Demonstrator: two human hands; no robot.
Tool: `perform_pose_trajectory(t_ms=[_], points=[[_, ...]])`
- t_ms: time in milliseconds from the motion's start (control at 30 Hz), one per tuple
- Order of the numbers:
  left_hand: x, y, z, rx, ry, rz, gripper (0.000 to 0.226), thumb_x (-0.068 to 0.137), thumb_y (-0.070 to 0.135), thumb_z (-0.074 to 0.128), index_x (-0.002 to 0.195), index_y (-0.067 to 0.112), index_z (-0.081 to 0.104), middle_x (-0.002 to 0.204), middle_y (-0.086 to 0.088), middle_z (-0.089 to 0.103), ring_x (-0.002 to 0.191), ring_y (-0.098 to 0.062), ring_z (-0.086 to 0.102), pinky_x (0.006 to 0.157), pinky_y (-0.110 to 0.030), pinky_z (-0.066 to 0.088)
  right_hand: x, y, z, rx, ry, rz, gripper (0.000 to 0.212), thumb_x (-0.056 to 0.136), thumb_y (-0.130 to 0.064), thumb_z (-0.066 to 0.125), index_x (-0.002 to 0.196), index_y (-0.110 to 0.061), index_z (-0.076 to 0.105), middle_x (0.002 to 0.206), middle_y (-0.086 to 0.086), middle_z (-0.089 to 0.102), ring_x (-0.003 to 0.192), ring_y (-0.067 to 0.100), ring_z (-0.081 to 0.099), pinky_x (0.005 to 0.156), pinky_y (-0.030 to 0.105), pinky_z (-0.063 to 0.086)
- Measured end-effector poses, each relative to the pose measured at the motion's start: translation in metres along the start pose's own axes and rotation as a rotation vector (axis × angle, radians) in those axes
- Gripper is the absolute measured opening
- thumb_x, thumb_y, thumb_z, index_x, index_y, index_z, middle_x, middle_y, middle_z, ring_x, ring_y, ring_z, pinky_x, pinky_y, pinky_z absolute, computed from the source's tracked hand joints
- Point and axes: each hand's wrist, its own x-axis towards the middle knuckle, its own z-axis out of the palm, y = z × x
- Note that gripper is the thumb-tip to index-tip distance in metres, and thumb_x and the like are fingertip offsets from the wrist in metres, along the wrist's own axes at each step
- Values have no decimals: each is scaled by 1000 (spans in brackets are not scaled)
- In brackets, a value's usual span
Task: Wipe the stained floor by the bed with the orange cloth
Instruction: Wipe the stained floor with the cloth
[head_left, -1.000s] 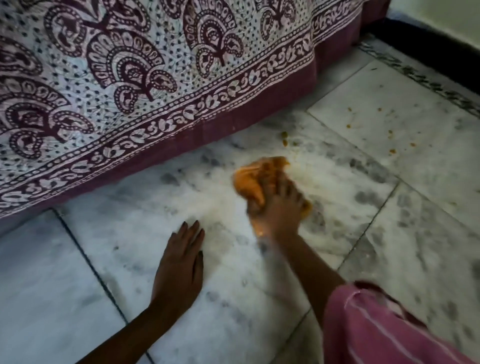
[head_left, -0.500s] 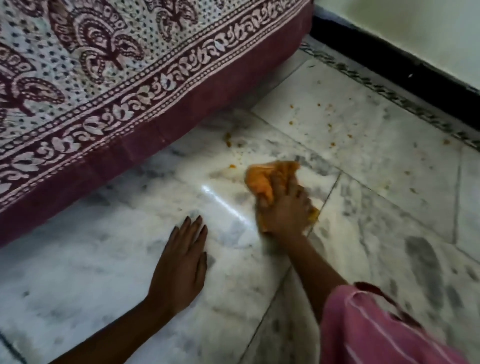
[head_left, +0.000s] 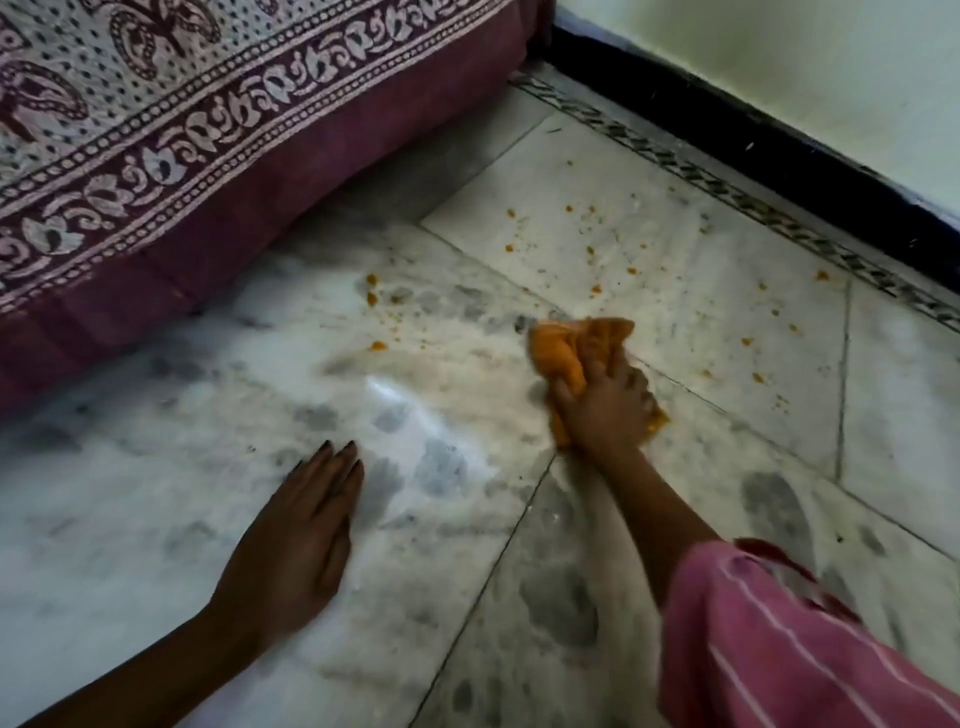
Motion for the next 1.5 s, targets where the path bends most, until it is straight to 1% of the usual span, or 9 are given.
perform_pose_trajectory(t_ms=[267,500,667,800,933,1067,1233,1367,1500], points=[[38,9,4,22,-1,9,55,96,32,24,120,1,62,135,-15,51,125,-30,46,111,-31,21,-88,31,-8,44,28,-633,58,69,-53,52,125,-37,54,138,5,50,101,36,54,78,43,44],[24,-7,-9,39,10,-108,60,96,39,22,122,-1,59,134,-15,51,128,-27,41,112,-28,17,24,16,-14,-42,23,-32,55,85,-49,52,137,-38,40,150,6,29,114,45,41,90,46,38],[24,-13,-13,63,64,-151,65,97,42,19,121,-4,59,133,-19,51,126,-32,42,112,-27,16,-27,-86,13,-9,-11,-381,58,76,-45,52,133,-36,46,147,10,35,99,39,49,77,42,43],[19,-24,-13,78,73,-210,64,97,42,22,124,-4,56,136,-20,49,128,-34,41,112,-31,16,-90,-23,-3,78,-46,-707,59,69,-52,53,127,-41,49,137,9,52,76,33,57,62,36,45],[9,-38,-20,115,74,-257,63,96,41,24,124,-5,56,136,-21,48,129,-34,40,113,-31,14,-41,33,-19,-111,16,-448,63,71,-61,40,122,-31,60,138,5,50,77,37,55,56,37,46],[-2,-50,-27,125,57,-294,68,97,46,18,124,-4,56,136,-20,49,128,-34,42,113,-28,13,36,-40,-2,-99,1,-151,57,83,-52,47,136,-30,44,142,8,40,108,45,47,86,47,41],[-4,-56,-30,111,97,-287,66,98,43,20,122,-4,58,133,-21,51,126,-34,42,111,-30,16,-16,-146,31,-69,-11,-440,57,72,-45,37,125,-30,52,134,9,50,85,36,52,74,41,44],[-2,-59,-26,78,113,-293,64,98,42,21,122,-5,58,134,-21,50,126,-32,40,111,-32,17,-87,-88,9,23,-58,-758,58,69,-54,48,123,-35,59,132,9,56,66,31,52,57,33,45],[-5,-61,-27,74,108,-292,63,98,43,21,124,-3,56,135,-20,50,127,-31,41,111,-31,18,-45,-28,-10,-174,-28,-557,62,73,-59,40,128,-33,54,139,6,49,79,38,56,61,39,51]])
